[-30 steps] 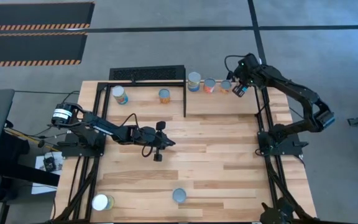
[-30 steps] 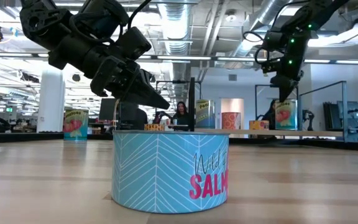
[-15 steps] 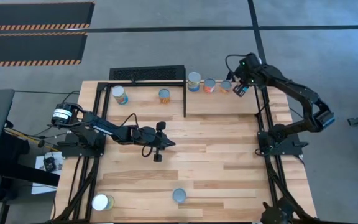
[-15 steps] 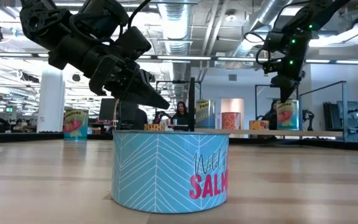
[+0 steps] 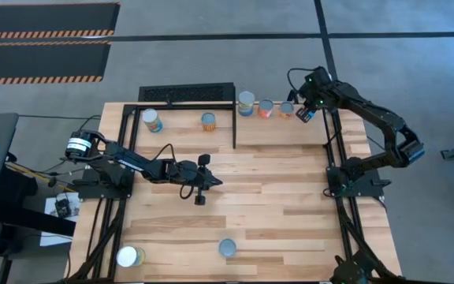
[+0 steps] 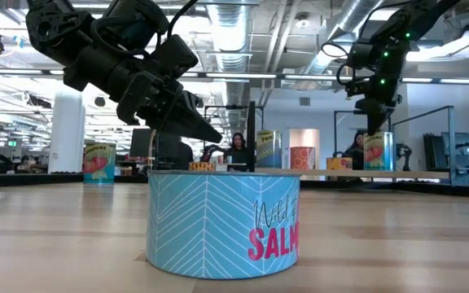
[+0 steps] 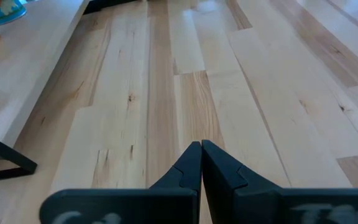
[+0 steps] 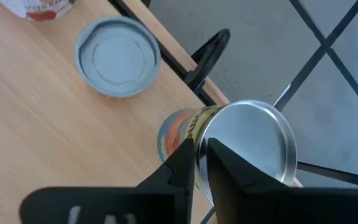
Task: Pick and place cans onto a shelf
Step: Put the top bottom canned tomatoes on the shelf, then put the yellow canned fruit on the shelf
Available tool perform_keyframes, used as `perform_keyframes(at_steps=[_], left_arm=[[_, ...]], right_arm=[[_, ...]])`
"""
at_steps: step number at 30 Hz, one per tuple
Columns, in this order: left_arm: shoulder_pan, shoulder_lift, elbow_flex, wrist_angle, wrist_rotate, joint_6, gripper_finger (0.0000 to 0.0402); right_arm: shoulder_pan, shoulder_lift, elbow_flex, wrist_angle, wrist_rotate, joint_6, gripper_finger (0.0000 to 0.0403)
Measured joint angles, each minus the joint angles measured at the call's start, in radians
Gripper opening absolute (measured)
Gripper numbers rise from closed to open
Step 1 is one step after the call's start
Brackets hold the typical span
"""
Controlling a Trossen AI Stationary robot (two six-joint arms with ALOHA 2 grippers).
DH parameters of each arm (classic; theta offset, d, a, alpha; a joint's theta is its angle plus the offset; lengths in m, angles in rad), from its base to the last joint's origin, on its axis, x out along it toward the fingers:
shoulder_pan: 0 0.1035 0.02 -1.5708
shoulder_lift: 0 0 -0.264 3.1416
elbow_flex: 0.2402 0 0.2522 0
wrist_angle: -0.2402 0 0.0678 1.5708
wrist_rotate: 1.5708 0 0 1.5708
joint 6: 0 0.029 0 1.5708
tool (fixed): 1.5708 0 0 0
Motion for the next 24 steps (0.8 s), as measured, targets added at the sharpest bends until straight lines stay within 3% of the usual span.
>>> perform_keyframes(at_steps=[11, 15, 18, 20, 24], left_arm=[[0.0, 0.0, 0.0, -0.002, 0.0, 0.004, 0.0002], [0.001, 0.0, 0.0, -0.015, 0.0, 0.016, 0.0002], [0.001, 0.0, 0.0, -0.01, 0.012, 0.021, 0.0002], [0.001, 0.0, 0.0, -0.009, 0.023, 0.02, 0.0002], [0.001, 0.0, 0.0, -0.005, 0.047, 0.02, 0.0002]], right_arm=[[0.013, -0.049, 0.0, 0.035, 0.002, -0.011, 0.0092], [0.074, -0.159, -0.016, 0.036, -0.015, -0.023, 0.0053], [0.124, -0.27, -0.075, 0.117, -0.131, 0.005, 0.0012], [0.164, -0.349, -0.138, 0.209, -0.195, 0.043, 0.0013], [0.287, -0.493, -0.295, 0.432, -0.22, 0.109, 0.001]])
